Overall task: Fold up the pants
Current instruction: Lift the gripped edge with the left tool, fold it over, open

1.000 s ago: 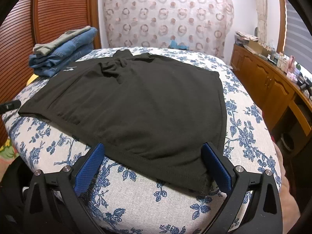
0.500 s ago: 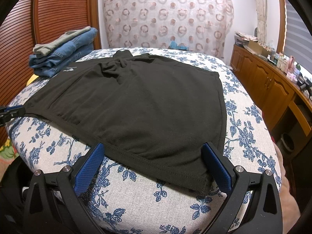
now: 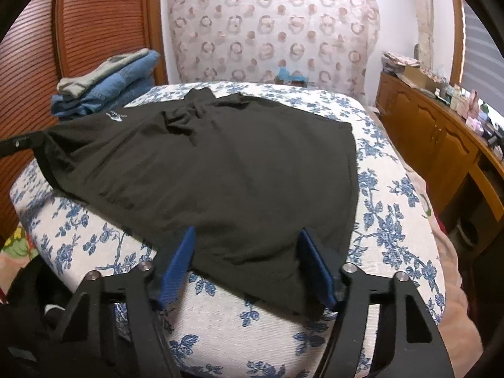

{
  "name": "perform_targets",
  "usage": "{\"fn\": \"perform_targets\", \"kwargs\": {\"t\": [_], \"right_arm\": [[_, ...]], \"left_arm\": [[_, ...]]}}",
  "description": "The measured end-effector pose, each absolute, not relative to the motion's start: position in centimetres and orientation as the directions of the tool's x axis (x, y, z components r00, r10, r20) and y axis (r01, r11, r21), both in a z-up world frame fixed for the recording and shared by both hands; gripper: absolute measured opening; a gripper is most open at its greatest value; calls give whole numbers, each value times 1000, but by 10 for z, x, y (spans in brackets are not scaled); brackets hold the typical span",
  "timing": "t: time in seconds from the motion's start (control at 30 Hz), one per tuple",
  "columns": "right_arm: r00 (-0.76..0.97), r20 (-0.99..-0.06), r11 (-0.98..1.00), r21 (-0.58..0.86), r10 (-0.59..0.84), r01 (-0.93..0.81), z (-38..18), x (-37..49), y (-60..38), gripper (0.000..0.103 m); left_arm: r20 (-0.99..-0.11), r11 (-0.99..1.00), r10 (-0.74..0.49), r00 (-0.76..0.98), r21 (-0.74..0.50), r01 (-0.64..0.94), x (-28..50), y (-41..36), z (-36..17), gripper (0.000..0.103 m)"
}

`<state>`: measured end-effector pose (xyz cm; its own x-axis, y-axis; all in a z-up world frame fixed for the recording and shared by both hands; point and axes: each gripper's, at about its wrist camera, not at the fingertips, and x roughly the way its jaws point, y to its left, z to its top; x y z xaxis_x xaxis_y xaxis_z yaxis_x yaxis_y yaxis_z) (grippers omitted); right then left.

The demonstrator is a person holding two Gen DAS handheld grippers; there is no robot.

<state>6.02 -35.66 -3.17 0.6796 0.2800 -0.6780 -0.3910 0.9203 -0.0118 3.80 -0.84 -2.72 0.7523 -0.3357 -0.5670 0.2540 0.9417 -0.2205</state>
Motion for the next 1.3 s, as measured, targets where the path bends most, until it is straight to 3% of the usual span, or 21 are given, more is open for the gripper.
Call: {"fn": "perform_targets", "kwargs": {"t": [0.23,0.5,0.83,1.07,1.2,1.3], "right_arm": [[692,-660,919,-8,291,-394,-20,57,-366,40],[700,-644,920,17,309,-391,-12,55,-384,31],[728,-610,934,55,311,-353,-3,51,-418,29],[736,-602,939,71,310,-338,-2,47,-432,29],[736,-601,938,71,312,-339,-3,47,-433,29],[732,-605,937,72,314,-343,-3,49,-430,29]], "left_arm": [[-561,920,-389,730,-198,338,66,-47,-8,0],[-571,877,-462,679,-181,444,89,-106,6,0],[-576,811,-546,609,-179,557,95,-171,22,0],[-617,819,-511,599,-138,556,95,-184,12,1],[-621,840,-481,619,-123,528,93,-174,10,8],[-616,853,-465,635,-119,508,92,-162,9,21]]}}
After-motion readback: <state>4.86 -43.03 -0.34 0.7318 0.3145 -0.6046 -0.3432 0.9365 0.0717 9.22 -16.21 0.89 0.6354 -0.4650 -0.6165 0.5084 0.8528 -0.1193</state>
